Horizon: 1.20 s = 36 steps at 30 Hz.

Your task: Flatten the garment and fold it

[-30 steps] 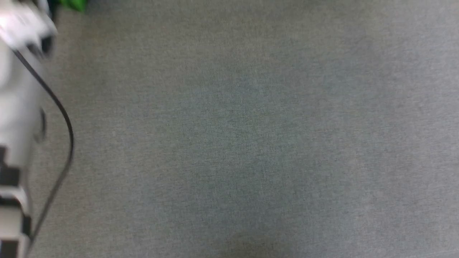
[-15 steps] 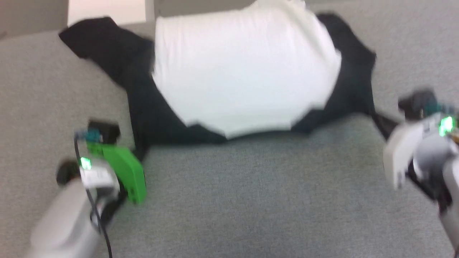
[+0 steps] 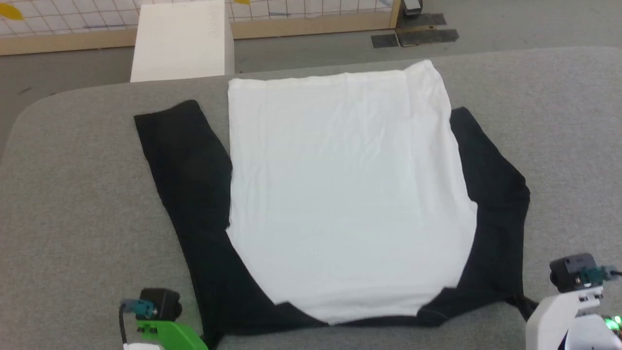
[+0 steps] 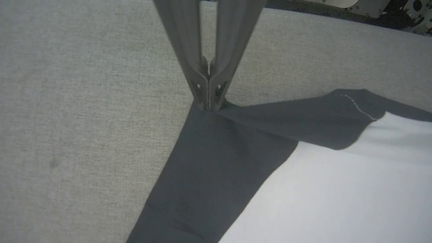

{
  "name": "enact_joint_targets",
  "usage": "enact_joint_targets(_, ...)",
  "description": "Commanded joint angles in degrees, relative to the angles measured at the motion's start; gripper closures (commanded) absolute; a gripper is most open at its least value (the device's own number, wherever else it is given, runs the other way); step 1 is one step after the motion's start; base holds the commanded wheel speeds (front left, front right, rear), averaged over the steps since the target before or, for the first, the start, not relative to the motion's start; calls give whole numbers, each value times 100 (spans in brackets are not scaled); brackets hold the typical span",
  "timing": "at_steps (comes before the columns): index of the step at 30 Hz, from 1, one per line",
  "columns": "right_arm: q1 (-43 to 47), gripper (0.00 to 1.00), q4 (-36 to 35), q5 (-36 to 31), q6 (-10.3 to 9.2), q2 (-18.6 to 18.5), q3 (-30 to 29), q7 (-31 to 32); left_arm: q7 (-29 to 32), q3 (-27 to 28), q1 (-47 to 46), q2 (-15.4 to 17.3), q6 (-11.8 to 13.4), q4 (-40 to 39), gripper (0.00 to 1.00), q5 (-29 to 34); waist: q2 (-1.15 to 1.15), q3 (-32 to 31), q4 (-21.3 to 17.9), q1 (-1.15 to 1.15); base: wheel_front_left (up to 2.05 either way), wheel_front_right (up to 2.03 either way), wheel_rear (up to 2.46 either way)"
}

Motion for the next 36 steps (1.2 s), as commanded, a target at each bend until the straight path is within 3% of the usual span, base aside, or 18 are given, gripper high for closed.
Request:
enact_joint_targets(1,137,100,-43,-119,-50,150,-177,73,136,-44,294,113,116,71,100,-91,0,-58,65,1,0,0,0)
enact_joint_targets(6,451,100,77,-489,-50,791,-627,195,326,-165,504,158,265,-21,100,-93,0,-73,104,1,0,0,0)
enact_joint_targets(9,470,100,247,-644,-50,956,-663,72,326,-220,534,193,293,28,100,-14,0,-75,102,1,0,0,0)
enact_joint_targets(14,408,100,571,-702,-50,1064,-581,-210,47,-193,490,76,-90,484,100,-155,0,-157,95,1,0,0,0)
enact_joint_targets(15,432,0,572,-746,-50,1044,-638,-635,-393,-83,418,-150,-324,710,0,-251,0,-291,140,1,0,0,0)
enact_joint_targets(20,633,0,254,-686,-50,1031,-792,-1020,-732,51,444,-280,-683,662,0,-482,0,-430,226,1,0,0,0)
enact_joint_targets(28,706,0,-432,-821,-50,1140,-1060,-1706,-1341,363,492,-207,-923,396,0,-518,0,-441,236,1,0,0,0)
enact_joint_targets(30,630,0,-496,-827,-50,1167,-1043,-1983,-1678,560,406,-173,-844,335,0,-381,0,-388,218,1,0,0,0)
enact_joint_targets(36,205,0,-523,-813,-50,1209,-798,-3055,-2629,1006,-418,-225,-225,253,0,412,0,62,154,1,0,0,0)
